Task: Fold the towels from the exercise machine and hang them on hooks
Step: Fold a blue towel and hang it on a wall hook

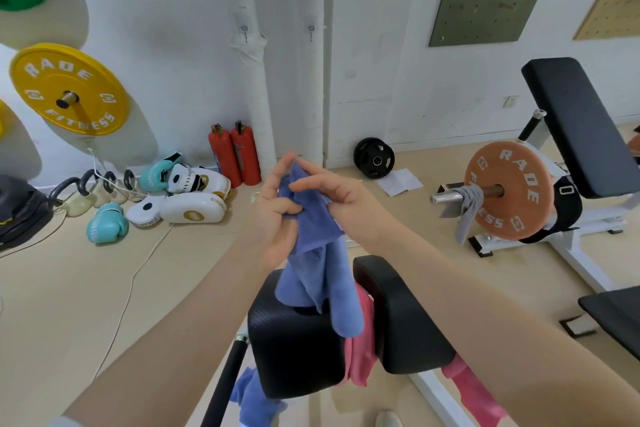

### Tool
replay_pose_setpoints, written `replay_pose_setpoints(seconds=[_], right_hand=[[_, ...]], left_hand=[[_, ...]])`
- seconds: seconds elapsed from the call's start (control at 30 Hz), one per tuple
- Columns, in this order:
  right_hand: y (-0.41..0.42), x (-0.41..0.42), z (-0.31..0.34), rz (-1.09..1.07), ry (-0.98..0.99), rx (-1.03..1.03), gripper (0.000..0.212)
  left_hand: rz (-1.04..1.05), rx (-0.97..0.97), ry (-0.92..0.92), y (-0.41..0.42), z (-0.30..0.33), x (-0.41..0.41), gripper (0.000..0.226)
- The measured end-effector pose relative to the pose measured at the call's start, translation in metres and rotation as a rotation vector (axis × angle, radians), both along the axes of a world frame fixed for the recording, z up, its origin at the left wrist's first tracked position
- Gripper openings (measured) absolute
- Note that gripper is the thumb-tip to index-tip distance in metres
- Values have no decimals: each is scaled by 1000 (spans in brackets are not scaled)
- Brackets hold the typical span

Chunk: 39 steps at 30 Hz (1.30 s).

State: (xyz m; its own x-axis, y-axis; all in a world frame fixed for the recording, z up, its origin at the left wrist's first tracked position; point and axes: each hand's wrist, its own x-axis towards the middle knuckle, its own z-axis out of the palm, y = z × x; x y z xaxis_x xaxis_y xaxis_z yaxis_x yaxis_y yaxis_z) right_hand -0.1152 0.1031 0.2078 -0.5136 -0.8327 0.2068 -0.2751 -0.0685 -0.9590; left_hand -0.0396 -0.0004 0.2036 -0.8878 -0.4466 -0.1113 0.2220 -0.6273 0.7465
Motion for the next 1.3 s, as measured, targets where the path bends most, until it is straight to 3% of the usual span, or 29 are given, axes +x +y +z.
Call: replay_pose_setpoints(seconds=[0.1, 0.17, 0.27, 0.37, 0.43, 0.53, 0.6, 0.7, 0.77, 0.83, 1.13, 1.3], right_hand=[[2, 5, -4, 61, 432, 192, 67], [2, 11, -8, 40, 534, 211, 64], [2, 24, -15, -29, 548, 188, 50], [3, 30, -19, -165, 562, 147, 39], [6, 33, -18, -215, 525, 106, 38], [13, 33, -16, -352, 566, 148, 27], [17, 35, -11, -409, 568, 126, 35], [16, 41, -2, -331, 581, 164, 34], [12, 43, 1, -221, 499, 238, 25], [9, 42, 2, -244, 429, 266, 13], [5, 49, 11, -279, 400, 246, 6], [5, 48, 15, -267, 324, 283, 19]], left_hand=[[9, 159, 8, -4, -5, 8, 67], [36, 184, -14, -5, -10, 14, 62], [-34, 142, -39, -7, -17, 22, 55], [-101, -39, -256, -9, -23, 23, 31], [-121, -188, -384, -12, -28, 23, 26], [-74, -190, -398, -19, -37, 24, 19], [-16, -190, -387, -21, -36, 27, 15], [-62, -273, -269, -14, -23, 33, 17], [-114, -236, -221, -7, -15, 37, 20], [-137, -257, -205, -4, -13, 41, 25], [-105, -453, -243, -10, -5, 57, 29], [-84, -480, -322, -4, 4, 59, 45]])
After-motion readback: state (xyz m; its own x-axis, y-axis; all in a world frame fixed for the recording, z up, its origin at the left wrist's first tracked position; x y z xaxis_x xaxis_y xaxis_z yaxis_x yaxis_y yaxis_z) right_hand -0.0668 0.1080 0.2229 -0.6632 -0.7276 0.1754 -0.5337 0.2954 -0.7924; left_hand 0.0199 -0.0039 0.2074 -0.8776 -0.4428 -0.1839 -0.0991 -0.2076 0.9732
